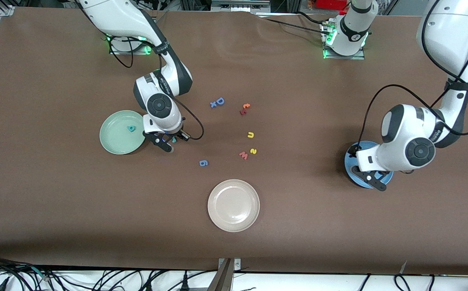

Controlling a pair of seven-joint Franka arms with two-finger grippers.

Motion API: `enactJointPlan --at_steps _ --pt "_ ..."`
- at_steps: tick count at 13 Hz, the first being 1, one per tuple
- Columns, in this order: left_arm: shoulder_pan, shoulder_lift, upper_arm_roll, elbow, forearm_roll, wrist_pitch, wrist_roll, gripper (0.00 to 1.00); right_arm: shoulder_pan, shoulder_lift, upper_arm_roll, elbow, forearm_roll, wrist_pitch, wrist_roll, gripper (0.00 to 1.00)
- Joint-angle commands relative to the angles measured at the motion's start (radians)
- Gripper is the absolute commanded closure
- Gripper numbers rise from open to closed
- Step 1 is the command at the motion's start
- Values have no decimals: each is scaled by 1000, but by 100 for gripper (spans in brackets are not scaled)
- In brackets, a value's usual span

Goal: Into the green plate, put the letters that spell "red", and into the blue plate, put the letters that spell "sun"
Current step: 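Place the green n on the blue plate with the left gripper, then release the orange e onto the green plate with the right gripper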

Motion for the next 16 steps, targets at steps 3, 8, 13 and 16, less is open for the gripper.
enactJointPlan --at_steps 3,8,13,16 --pt "-161 -29 -14 -22 -58 -8 -227 0 -5 -129 -144 -52 3 -148 -316 79" --pt "-346 -18 -14 -16 -92 0 -597 0 -9 -180 -362 -177 9 -121 -709 79" --pt "-463 44 -11 -12 -80 120 -752 0 -46 -105 -370 -247 18 8 -722 79" --pt "-495 64 -10 5 -80 121 -770 0 -48 -88 -369 -247 18 12 -722 61"
